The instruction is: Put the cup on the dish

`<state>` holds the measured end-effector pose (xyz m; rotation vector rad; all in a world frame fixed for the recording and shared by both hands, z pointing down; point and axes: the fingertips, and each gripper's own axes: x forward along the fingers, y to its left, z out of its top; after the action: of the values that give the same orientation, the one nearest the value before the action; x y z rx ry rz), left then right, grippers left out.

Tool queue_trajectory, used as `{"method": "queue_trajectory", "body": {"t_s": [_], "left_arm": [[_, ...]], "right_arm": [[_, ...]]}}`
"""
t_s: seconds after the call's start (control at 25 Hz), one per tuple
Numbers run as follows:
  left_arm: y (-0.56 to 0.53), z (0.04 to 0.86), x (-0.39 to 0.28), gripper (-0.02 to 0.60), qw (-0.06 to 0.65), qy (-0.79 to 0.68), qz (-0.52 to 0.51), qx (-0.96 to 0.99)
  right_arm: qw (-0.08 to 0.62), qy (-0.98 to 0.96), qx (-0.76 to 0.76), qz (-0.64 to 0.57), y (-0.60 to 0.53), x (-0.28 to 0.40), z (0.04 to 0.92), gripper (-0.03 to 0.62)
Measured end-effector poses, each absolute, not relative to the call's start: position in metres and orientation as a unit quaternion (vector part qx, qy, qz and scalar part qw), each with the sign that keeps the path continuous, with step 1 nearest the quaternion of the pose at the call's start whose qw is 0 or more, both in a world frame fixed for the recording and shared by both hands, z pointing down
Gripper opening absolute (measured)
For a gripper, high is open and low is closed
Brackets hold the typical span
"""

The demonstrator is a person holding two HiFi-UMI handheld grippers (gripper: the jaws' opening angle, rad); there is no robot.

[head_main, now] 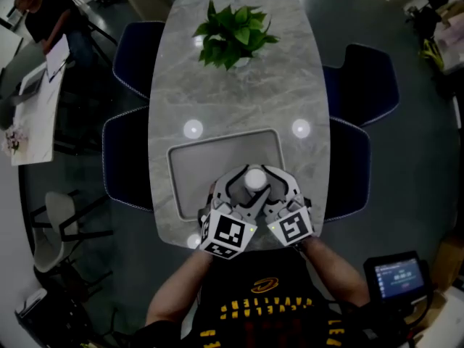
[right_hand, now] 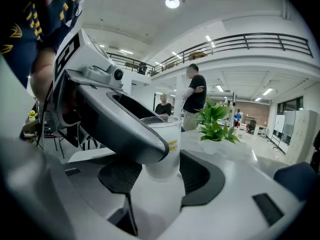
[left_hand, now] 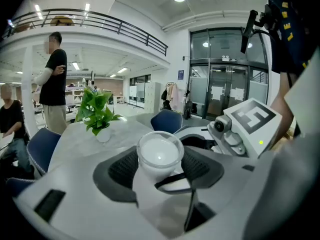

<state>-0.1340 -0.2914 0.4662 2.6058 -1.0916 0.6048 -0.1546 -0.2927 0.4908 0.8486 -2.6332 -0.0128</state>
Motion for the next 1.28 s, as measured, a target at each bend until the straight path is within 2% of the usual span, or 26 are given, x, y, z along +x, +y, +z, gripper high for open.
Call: {"method": "queue_trajectory", "body": {"t_s": [0.72, 1.28], "left_arm": [[-0.331, 0.530, -0.137, 0.267, 0.155, -0.351, 0.255, 0.887], [-0.344, 0.574, -0.143, 0.267, 0.163, -0.339, 0.293, 0.879]], "right_arm": [[0.236, -0.926, 0.292, 0.041, -0.331, -0.157, 0.555, 0.239], [0.321, -0.907, 0.270, 0.046, -0.345, -0.163, 0.600, 0.239]]}}
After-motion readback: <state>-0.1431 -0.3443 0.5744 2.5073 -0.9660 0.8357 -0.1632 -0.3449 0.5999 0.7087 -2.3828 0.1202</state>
